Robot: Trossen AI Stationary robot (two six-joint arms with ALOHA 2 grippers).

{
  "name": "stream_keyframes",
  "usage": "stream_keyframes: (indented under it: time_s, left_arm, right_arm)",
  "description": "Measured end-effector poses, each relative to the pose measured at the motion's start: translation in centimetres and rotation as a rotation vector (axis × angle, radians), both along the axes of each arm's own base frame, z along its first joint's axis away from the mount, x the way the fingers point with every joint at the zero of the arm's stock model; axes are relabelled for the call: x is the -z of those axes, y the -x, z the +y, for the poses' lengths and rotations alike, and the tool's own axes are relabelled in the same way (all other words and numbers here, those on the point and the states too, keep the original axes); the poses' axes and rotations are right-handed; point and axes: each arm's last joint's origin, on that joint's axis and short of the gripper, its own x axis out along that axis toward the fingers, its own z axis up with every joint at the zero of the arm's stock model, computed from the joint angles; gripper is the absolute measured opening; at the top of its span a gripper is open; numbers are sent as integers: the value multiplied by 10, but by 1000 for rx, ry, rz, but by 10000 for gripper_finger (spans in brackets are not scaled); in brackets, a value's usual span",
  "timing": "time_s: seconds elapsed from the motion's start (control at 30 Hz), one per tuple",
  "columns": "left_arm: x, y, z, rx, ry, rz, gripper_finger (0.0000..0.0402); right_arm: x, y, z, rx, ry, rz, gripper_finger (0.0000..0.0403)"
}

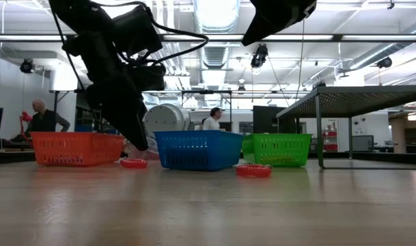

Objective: Pick & Place Office Desk Supplies
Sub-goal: Put the orange spring keychain into the orange bin

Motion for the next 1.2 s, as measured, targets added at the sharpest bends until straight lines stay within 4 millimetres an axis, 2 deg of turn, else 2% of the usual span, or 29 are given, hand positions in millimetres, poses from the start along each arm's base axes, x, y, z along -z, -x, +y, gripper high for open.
stream_keyframes:
  time_s: [0.6,1.2]
  left_arm:
    - [6,6,0,-58,19,33,188]
    - [23,17,4,-96,22,24,188]
  right_arm:
    - [0,0,0,1,0,0,199]
    - [0,0,0,0,0,0,199]
